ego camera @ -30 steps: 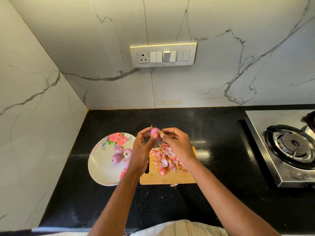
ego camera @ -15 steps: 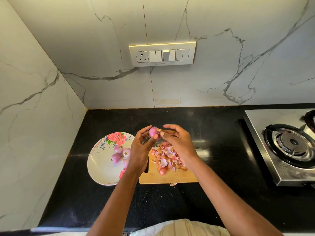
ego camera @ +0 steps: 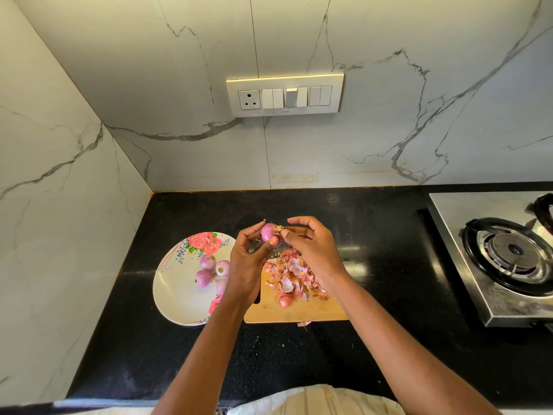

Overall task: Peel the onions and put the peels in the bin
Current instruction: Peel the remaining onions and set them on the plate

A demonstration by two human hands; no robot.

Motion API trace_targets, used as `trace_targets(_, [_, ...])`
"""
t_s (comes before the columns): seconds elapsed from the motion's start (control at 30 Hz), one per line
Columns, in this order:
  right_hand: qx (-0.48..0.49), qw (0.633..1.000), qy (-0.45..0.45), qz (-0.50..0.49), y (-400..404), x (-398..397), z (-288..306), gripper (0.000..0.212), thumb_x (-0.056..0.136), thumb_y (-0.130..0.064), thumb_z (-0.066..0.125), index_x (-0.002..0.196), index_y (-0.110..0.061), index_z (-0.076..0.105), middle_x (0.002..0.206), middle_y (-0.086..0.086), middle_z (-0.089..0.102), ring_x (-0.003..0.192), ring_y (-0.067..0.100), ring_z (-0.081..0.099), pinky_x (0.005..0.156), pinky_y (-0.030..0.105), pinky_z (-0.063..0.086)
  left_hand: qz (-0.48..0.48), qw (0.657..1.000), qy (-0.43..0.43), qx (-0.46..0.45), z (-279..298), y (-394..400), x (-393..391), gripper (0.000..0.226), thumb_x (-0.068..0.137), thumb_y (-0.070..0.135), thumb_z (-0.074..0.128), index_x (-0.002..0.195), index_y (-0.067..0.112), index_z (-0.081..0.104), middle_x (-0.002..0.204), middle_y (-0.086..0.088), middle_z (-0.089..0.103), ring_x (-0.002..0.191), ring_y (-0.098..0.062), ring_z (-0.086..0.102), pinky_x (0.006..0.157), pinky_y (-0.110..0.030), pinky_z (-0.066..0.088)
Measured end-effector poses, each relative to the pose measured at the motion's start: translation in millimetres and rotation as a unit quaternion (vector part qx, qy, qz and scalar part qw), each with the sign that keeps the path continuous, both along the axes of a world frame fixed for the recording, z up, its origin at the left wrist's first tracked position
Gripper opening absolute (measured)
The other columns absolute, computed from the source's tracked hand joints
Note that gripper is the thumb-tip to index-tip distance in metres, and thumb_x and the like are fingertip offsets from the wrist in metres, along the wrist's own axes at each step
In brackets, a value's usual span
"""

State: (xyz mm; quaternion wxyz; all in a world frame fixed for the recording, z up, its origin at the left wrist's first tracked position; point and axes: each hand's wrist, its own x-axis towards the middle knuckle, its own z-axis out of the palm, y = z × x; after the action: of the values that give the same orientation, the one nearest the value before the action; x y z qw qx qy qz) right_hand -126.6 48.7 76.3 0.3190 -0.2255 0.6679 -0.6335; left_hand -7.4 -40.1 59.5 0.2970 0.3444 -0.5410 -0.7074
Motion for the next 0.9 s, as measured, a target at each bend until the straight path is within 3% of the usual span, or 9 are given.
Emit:
trace_targets(0.17, [-0.010,1.000,-0.003,-0.021,0.6,0.5,0.3,0.033,0.085,-0.019,0.081,0.115,-0.020,0.066,0.097,-0.005,0.078,0.093,0.007,0.073,0.082,0.025,0.060,0.000,1.000,0.000,-0.003,-1.8,0.4,-1.0,0.043,0.084,0.019,0.079,0.123,0.023,0.061,0.122,0.004,0.068,0.117,-0.016,0.064,0.094,-0.035,0.057])
trace_targets(0.3, [0.005,0.999,0.031,-0.022,1.0,-3.6,-0.8,0.031,0.087,-0.019,0.080,0.113,-0.022,0.064,0.095,-0.005,0.077,0.091,0.008,0.073,0.079,0.025,0.061,-0.019,0.999,-0.028,-0.020,-2.2,-4.4,0.6,0.053,0.077,0.026,0.082,0.124,0.022,0.060,0.120,0.008,0.069,0.114,-0.012,0.065,0.098,-0.041,0.056])
trace_targets(0.47, [0.033,0.995,0.092,-0.019,1.5,-4.9,-6.3,0.027,0.092,-0.016,0.074,0.114,-0.021,0.058,0.098,-0.011,0.071,0.092,-0.003,0.069,0.074,0.017,0.058,-0.076,0.994,-0.064,-0.037,-0.3,-8.9,-0.8,0.053,0.086,0.014,0.079,0.133,0.027,0.059,0.125,0.009,0.067,0.114,-0.013,0.066,0.095,-0.032,0.058])
trace_targets(0.57, [0.047,0.990,0.131,0.001,1.7,-5.8,-8.3,0.027,0.094,-0.014,0.070,0.113,-0.025,0.054,0.100,-0.016,0.067,0.094,-0.004,0.067,0.077,0.016,0.056,-0.087,0.991,-0.089,-0.046,0.4,-8.2,-1.1,0.048,0.084,0.013,0.080,0.127,0.028,0.063,0.123,0.006,0.067,0.114,-0.017,0.067,0.093,-0.031,0.059])
trace_targets(0.63, [0.049,0.988,0.149,0.010,0.0,-4.9,-8.9,0.029,0.095,-0.013,0.069,0.114,-0.026,0.051,0.103,-0.014,0.066,0.098,0.001,0.066,0.080,0.017,0.057,-0.073,0.992,-0.087,-0.050,-0.4,-6.1,-1.1,0.048,0.082,0.012,0.082,0.124,0.026,0.064,0.122,0.004,0.067,0.113,-0.017,0.066,0.094,-0.035,0.059])
trace_targets(0.9, [0.041,0.989,0.144,0.014,0.6,-3.2,-7.4,0.023,0.098,-0.017,0.066,0.114,-0.027,0.054,0.107,-0.016,0.062,0.102,0.000,0.063,0.081,0.014,0.055,-0.040,0.997,-0.044,-0.039,-4.2,-1.1,-2.8,0.048,0.080,0.007,0.082,0.118,0.028,0.061,0.117,0.006,0.070,0.110,-0.014,0.069,0.086,-0.028,0.059])
